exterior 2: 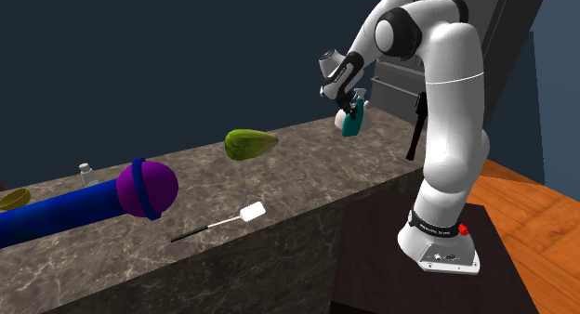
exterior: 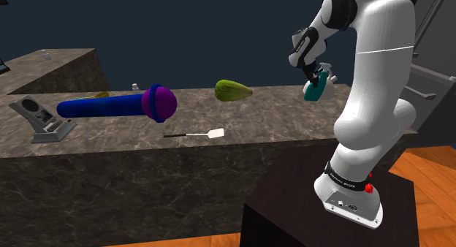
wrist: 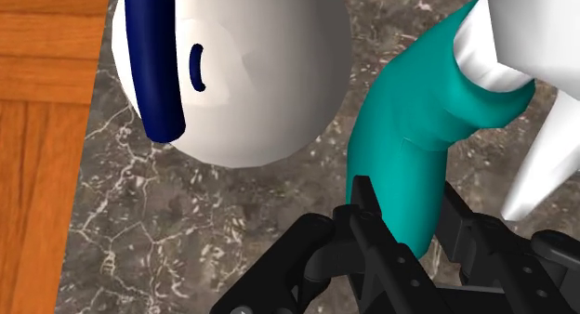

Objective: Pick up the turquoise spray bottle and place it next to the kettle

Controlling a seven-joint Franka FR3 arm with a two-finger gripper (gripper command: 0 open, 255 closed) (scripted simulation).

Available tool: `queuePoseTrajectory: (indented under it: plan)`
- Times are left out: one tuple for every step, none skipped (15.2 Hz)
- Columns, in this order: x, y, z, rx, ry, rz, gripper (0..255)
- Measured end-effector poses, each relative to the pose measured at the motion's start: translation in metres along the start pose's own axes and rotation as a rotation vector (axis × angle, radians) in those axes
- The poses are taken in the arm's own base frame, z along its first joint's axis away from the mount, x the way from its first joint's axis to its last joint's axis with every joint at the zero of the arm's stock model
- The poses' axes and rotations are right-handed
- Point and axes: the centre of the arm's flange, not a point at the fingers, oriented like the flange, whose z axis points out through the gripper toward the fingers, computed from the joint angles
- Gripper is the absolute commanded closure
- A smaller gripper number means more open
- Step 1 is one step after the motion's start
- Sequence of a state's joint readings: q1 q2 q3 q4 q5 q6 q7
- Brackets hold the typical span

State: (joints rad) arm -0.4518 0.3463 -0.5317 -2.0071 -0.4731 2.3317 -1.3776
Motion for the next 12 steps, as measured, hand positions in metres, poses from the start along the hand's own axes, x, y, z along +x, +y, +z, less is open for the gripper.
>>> queuePoseTrajectory:
  plan:
    - [0.0, 0.0, 0.0, 0.0, 0.0, 0.0, 255]
    - [0.0, 0.0, 0.0, 0.0, 0.0, 0.0, 0]
    - [0.0, 0.0, 0.0, 0.0, 0.0, 0.0, 0]
    - [0.0, 0.0, 0.0, 0.0, 0.0, 0.0, 0]
    - [0.0, 0.0, 0.0, 0.0, 0.0, 0.0, 0]
    - [0.0, 0.0, 0.0, 0.0, 0.0, 0.0, 0]
    - [0.0, 0.0, 0.0, 0.0, 0.0, 0.0, 0]
    - [0.0, 0.0, 0.0, 0.0, 0.0, 0.0, 0]
    - [0.001, 0.0, -0.006, -0.001, 0.0, 0.0, 0]
    - [0.002, 0.002, -0.017, -0.001, 0.0, 0.0, 0]
    - [0.002, 0.002, -0.029, -0.001, 0.0, 0.0, 0]
    - [0.002, 0.002, -0.039, -0.001, 0.0, 0.0, 0]
